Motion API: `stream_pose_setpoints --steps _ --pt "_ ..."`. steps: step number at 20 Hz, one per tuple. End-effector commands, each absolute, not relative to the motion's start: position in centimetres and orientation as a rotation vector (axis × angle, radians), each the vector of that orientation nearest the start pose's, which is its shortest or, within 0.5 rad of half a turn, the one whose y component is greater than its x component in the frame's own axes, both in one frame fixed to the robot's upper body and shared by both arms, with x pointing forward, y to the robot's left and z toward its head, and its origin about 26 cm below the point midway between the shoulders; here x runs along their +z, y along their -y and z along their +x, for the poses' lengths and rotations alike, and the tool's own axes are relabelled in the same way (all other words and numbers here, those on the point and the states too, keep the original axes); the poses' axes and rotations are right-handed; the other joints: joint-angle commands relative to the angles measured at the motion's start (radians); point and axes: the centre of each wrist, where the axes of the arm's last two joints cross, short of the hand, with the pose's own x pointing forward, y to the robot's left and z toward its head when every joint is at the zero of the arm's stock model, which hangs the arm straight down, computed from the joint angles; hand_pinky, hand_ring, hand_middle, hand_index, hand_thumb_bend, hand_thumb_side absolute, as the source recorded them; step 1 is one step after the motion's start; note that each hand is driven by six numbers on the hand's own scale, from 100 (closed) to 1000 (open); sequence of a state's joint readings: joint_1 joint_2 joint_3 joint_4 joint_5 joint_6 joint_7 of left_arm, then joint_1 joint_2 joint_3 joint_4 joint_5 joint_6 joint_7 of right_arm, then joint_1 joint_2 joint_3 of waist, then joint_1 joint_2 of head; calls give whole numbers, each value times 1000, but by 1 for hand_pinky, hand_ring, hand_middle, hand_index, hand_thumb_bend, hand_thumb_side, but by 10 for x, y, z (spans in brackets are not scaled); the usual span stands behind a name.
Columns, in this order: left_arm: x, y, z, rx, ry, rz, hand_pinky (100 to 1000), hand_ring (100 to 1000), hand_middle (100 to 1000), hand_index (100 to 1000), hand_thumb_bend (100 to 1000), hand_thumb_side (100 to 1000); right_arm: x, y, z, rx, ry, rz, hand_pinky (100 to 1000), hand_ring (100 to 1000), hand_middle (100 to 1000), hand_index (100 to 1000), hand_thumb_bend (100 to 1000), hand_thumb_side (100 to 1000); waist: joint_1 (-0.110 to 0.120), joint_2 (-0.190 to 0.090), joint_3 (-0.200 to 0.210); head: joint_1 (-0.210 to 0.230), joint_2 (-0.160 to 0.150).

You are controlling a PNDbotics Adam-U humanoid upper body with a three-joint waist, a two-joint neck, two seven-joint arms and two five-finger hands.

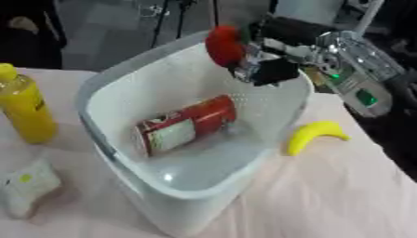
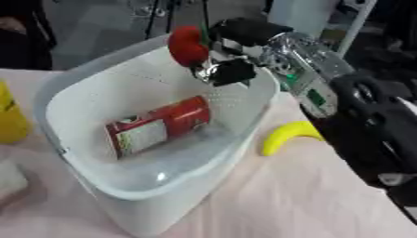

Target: Pick up objects on the table and place them in the box.

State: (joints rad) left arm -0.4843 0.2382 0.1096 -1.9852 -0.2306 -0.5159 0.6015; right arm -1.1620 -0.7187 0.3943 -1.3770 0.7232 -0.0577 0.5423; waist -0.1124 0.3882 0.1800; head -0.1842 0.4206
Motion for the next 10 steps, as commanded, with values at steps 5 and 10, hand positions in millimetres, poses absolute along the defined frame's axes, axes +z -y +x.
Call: stream_pose_setpoints --steps 5,10 --pt "258 -255 311 -430 -3105 -432 668 579 603 741 100 1000 397 231 403 -2389 -2204 1612 1000 1000 925 1000 316 917 9 -23 0 3 -6" --pt "258 -255 311 -429 -3105 -431 667 579 603 741 100 1000 399 232 403 -2371 -2211 1623 1000 1000 911 1000 327 878 11 -24 -1 2 -7"
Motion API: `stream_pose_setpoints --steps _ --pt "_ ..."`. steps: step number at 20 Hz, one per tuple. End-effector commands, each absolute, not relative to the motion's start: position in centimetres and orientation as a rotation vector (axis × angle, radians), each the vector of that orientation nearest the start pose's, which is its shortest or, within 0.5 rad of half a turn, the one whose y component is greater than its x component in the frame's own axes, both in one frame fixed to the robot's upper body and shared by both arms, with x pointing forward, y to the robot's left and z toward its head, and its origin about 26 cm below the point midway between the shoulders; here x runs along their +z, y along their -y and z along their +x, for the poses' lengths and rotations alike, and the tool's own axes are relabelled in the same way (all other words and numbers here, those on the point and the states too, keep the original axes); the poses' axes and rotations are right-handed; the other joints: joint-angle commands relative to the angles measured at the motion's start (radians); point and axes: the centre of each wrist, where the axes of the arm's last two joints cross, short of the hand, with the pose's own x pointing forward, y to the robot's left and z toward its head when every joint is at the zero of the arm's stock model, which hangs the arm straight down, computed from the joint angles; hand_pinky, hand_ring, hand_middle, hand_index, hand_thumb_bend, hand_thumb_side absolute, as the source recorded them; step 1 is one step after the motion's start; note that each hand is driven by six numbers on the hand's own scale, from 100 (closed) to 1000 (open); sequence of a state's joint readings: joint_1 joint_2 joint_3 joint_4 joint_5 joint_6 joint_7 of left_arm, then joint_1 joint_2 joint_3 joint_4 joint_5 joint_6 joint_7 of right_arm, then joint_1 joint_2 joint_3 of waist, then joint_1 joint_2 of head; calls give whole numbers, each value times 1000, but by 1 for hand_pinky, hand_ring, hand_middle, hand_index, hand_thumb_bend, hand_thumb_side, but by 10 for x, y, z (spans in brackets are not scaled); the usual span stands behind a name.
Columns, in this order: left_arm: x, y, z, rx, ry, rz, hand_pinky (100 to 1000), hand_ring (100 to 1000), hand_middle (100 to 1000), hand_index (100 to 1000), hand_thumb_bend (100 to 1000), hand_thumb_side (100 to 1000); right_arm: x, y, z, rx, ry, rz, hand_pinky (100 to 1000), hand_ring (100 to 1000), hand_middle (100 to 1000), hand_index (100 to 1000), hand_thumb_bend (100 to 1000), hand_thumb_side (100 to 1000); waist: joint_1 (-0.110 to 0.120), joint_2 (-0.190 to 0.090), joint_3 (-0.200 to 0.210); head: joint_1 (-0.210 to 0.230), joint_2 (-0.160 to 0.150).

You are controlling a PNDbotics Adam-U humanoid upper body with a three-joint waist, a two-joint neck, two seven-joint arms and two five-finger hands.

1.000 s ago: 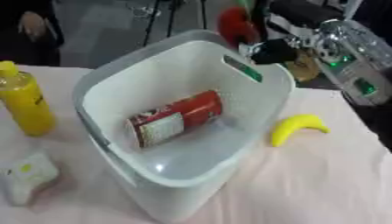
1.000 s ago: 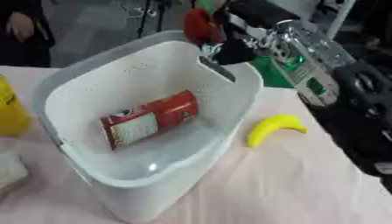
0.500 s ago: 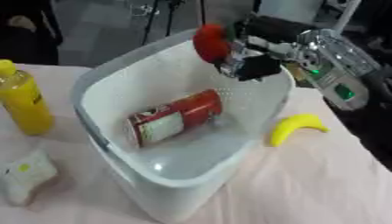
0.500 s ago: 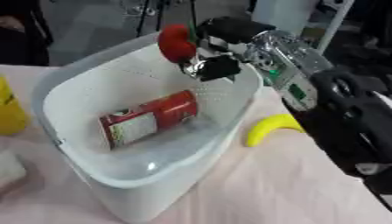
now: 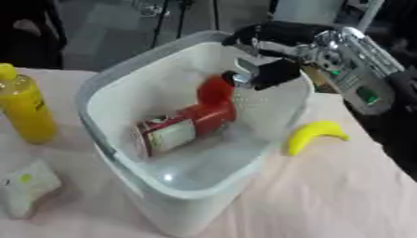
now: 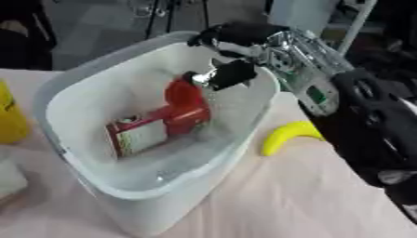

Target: Pick up objects on the table and place them in the box.

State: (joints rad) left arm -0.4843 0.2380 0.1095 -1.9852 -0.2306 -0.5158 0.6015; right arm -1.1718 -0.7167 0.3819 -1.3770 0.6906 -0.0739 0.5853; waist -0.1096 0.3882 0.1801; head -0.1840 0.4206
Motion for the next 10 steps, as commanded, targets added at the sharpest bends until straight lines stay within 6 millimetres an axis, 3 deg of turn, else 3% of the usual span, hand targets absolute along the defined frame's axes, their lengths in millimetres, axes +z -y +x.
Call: stream_pose_setpoints --steps 1,2,9,10 --pt "258 -255 311 -429 -3106 -431 667 579 603 741 100 1000 399 232 403 1739 1620 -1190 1000 1000 911 1000 327 878 8 -24 -1 2 -6" --pt "258 -255 311 -428 -3106 -430 668 579 603 741 100 1000 398 232 404 1745 1611 -1187 1000 1000 954 1000 335 861 8 -24 -1 2 -7" --pt "258 -255 311 -429 -3105 -429 667 578 603 741 100 1000 398 234 405 1771 1563 -1160 1000 1000 953 1000 347 840 9 -26 -1 3 -9" --pt "258 -255 311 -429 -3106 -430 667 578 603 740 100 1000 400 234 404 1767 1570 -1161 1000 1000 874 1000 246 820 10 -26 -3 3 -9"
